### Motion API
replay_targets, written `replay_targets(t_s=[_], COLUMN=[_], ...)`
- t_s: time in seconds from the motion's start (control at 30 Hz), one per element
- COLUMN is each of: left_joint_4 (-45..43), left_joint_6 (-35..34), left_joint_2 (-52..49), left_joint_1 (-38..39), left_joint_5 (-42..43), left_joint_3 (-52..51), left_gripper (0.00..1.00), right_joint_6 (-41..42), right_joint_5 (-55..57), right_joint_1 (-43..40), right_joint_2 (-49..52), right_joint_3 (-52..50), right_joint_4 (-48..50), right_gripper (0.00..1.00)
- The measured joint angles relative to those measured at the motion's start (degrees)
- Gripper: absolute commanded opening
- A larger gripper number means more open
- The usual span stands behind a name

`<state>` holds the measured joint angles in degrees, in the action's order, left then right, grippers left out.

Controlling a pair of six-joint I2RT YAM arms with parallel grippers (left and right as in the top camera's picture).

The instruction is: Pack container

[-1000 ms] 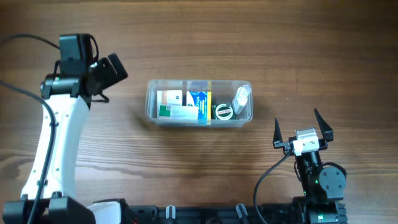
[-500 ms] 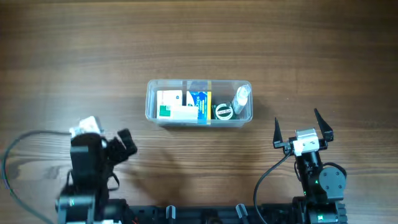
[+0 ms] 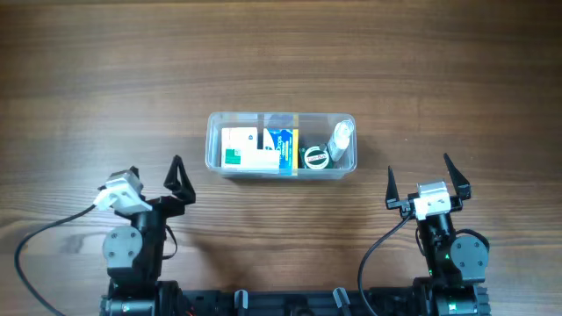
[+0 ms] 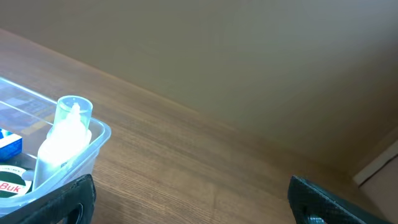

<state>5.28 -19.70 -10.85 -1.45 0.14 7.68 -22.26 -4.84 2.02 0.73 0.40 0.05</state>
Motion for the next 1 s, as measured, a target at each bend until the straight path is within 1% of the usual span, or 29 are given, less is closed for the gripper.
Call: replay_targets(t_s=[0.17, 0.3, 0.43, 0.63, 0.67, 0.9, 1.0], left_joint_4=[-2.3, -1.0, -1.0, -1.0, -1.0, -1.0, -1.0], left_joint_6=[0.0, 0.0, 0.8, 3.3, 4.3, 20.5, 24.4], left_joint_2=[1.1, 5.4, 9.8, 10.1, 10.1, 10.1, 10.1], left_joint_1=[0.0, 0.1, 2.3, 6.7, 7.2, 8.5, 7.6], left_joint_5=[1.1, 1.3, 1.3, 1.3, 1.4, 1.5, 1.5], left_joint_3=[-4.1, -6.5, -6.9, -6.9, -6.9, -6.9, -6.9], left_gripper=[1.00, 1.00, 1.00, 1.00, 1.00, 1.00, 1.00], right_joint_6=[0.0, 0.0, 0.0, 0.0, 0.0, 0.0, 0.0], right_joint_5=[0.0, 0.0, 0.0, 0.0, 0.0, 0.0, 0.0], right_joint_1=[0.0, 0.0, 0.0, 0.0, 0.0, 0.0, 0.0], right_joint_2=[0.0, 0.0, 0.0, 0.0, 0.0, 0.0, 0.0], right_joint_3=[0.0, 0.0, 0.0, 0.0, 0.0, 0.0, 0.0], right_joint_4=[0.0, 0.0, 0.0, 0.0, 0.0, 0.0, 0.0], right_gripper=[1.00, 1.00, 1.00, 1.00, 1.00, 1.00, 1.00])
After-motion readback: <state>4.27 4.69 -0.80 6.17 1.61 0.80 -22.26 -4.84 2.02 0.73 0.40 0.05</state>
